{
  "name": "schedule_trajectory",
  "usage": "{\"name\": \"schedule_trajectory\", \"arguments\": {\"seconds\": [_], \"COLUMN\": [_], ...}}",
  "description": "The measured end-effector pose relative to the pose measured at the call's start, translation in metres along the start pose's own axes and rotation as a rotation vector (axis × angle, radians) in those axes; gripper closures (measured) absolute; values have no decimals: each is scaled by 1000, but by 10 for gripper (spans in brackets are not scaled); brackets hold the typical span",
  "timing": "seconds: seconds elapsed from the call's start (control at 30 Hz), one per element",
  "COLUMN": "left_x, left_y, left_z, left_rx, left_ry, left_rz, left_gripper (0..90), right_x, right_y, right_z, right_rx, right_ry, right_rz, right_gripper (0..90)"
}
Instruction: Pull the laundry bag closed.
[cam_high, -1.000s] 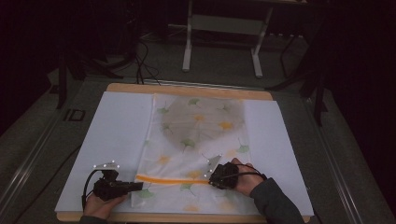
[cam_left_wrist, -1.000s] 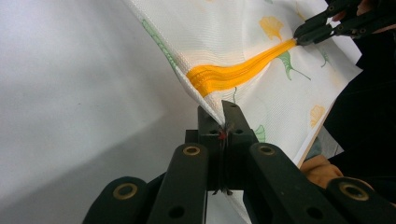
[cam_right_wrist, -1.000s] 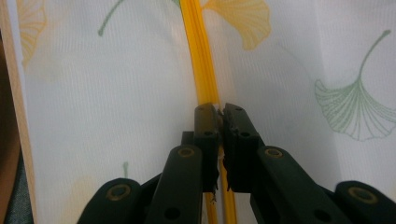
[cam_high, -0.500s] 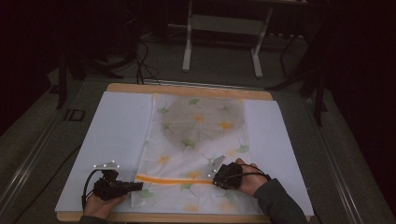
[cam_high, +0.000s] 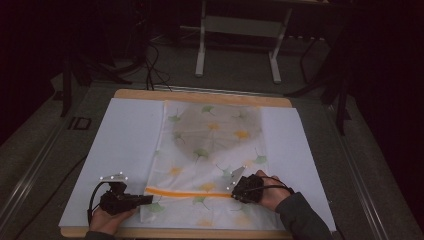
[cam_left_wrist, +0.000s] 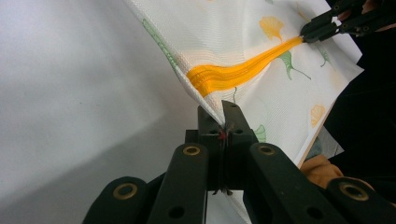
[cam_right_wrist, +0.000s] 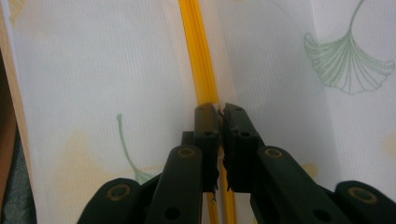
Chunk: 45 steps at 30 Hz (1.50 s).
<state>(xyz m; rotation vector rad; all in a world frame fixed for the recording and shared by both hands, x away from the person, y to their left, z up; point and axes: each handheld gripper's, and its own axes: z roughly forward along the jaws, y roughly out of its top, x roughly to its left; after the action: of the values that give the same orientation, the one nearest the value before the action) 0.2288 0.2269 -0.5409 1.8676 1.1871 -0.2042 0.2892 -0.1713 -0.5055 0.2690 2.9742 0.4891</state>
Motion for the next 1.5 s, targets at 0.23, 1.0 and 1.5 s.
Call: {"name": "schedule_trajectory", "arguments": {"seconds": [0.23,1.0,1.5], "left_x": [0,1,1], "left_y": [0,0,0], "left_z": [0,0,0], "left_rx": [-1,1,-1], "left_ry": [1,-1,-1], "left_rz": [0,-4,-7], "left_gripper": [887,886,886], "right_x": [-1,-4,-7], "right_y": [-4,-23,-40], "right_z": [-2,-9,-16], "right_rx": [11,34,53], "right_ry": [-3,-7,-13], "right_rz": [2,28,56], "right_gripper": [850,850,850]}}
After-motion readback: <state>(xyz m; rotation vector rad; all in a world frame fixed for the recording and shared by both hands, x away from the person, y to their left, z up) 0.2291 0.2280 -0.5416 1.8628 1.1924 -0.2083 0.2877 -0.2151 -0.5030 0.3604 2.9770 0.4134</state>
